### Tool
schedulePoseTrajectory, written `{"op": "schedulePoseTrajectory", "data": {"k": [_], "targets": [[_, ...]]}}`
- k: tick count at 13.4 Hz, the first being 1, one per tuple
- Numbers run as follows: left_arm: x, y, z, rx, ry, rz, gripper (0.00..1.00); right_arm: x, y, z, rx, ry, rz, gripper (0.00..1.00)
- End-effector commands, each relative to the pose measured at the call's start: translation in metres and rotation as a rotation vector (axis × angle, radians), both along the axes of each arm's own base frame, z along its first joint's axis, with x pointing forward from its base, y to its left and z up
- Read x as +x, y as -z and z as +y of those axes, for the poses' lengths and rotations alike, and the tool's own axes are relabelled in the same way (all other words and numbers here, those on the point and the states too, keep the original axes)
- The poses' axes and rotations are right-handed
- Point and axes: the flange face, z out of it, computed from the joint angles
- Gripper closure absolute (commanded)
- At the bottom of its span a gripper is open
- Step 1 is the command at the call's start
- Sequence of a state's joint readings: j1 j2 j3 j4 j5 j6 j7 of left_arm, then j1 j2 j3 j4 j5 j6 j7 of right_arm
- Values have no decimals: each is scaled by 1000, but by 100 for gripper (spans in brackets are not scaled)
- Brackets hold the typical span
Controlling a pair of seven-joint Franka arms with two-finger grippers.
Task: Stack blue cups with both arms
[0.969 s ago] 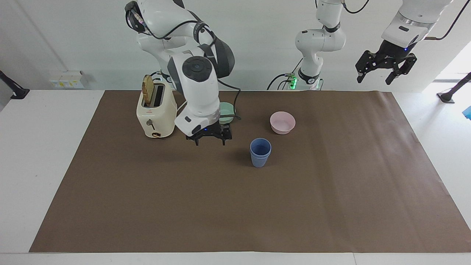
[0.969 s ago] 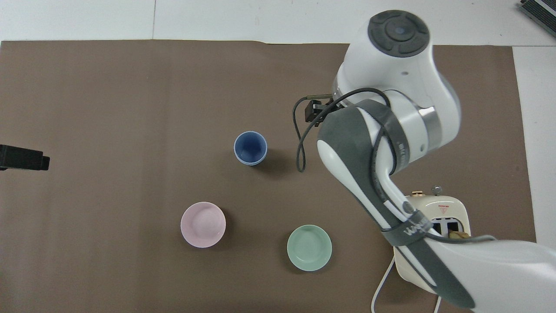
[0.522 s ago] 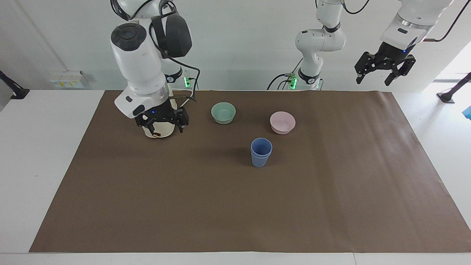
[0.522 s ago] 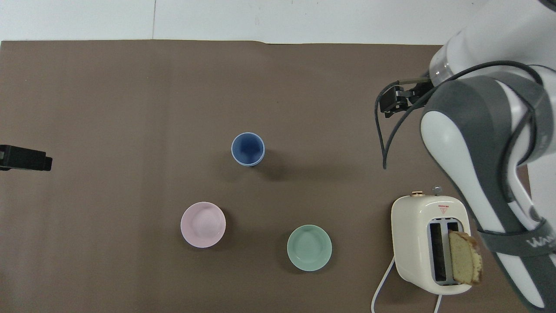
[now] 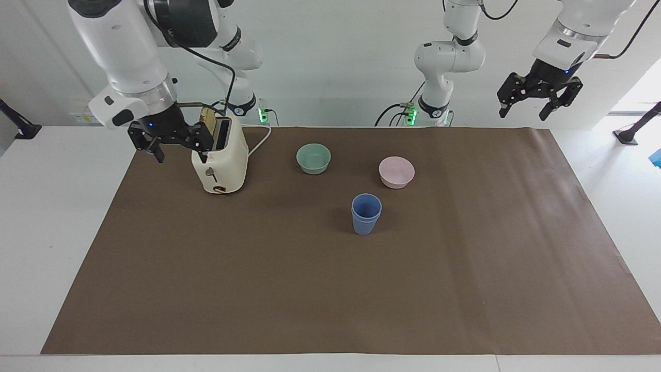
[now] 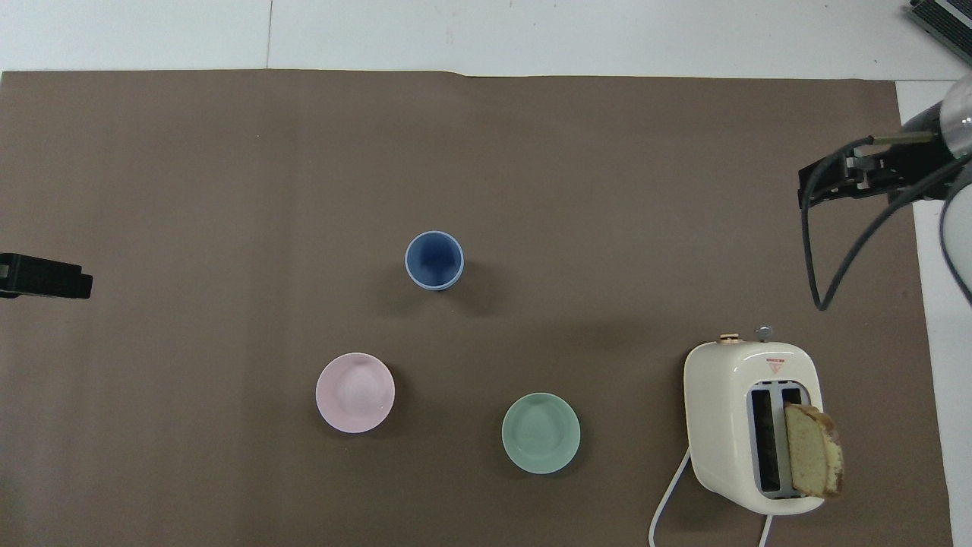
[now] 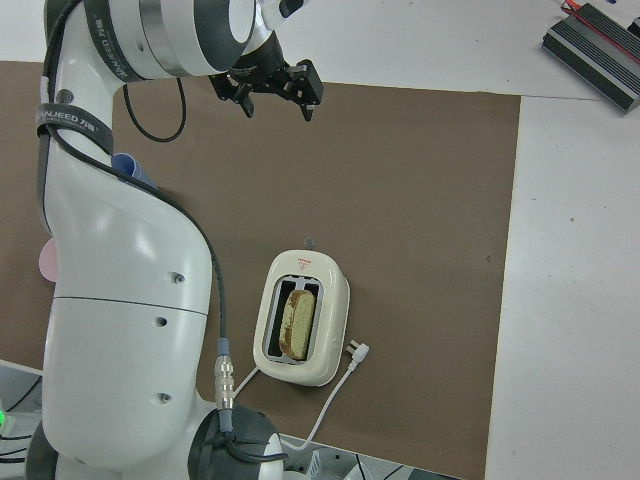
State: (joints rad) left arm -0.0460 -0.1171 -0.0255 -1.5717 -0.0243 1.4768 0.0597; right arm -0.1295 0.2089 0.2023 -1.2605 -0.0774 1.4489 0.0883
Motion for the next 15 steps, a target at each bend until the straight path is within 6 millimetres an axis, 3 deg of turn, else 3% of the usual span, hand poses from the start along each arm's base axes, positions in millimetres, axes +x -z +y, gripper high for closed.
{"op": "schedulePoseTrajectory", "data": {"k": [1, 3, 5, 7, 11, 15], "targets": [[-6, 0, 1, -10, -10, 2, 0, -22, -17, -12, -17, -28, 20, 0], [-6, 0, 1, -10, -10, 2, 0, -30, -28, -14, -19, -68, 9, 0], [-6, 0, 2, -10, -10, 3, 0, -32, -32, -32, -6, -89, 5, 0], [-7, 2, 1, -10, -9, 8, 0, -34, -35, -36, -9, -79, -1, 0], [-7, 2, 1, -10, -10, 5, 0, -41, -24, -50, -18, -46, -18, 0], [-7, 2, 1, -10, -10, 5, 0, -46, -21, -47, -17, 16, -17, 0]]}}
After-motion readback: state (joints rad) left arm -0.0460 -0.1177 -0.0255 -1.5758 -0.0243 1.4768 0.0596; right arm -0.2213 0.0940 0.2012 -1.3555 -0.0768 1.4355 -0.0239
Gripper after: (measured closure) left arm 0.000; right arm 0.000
